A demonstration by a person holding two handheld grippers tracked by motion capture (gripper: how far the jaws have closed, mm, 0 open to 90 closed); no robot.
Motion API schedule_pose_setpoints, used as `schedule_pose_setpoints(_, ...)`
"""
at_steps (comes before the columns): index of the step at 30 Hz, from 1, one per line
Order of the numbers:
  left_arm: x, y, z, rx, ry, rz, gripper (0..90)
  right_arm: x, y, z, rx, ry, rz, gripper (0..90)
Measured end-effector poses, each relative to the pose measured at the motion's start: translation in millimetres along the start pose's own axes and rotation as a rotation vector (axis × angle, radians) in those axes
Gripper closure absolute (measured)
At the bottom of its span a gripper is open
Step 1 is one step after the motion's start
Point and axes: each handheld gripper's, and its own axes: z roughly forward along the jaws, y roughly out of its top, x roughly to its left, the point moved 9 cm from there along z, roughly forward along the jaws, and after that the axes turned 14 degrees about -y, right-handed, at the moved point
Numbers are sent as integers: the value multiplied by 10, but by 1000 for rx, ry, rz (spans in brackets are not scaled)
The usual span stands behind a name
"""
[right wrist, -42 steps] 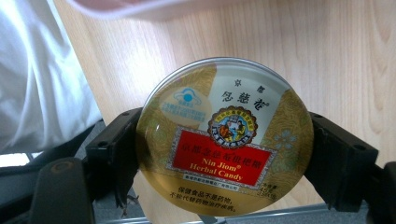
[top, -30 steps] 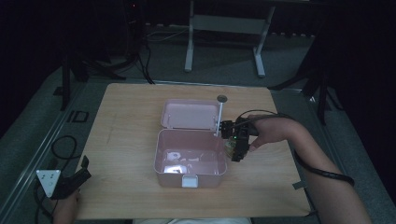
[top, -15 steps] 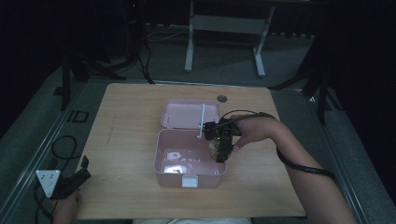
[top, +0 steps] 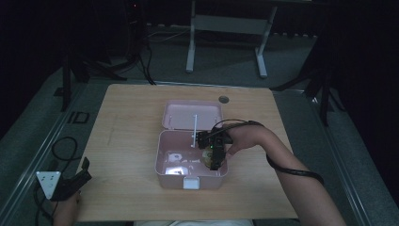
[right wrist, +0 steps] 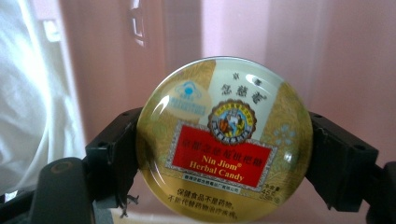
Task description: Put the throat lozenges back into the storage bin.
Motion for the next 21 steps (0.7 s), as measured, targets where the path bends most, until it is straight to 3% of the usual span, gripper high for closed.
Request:
schedule_pose_setpoints(10,-2,-1,3,2,-5,-4,25,-5,76,294,35,4,-27,200)
schedule_pose_setpoints(21,-5,-2,4,4,-7,-3,25,30,62,464,66,4,-58,200)
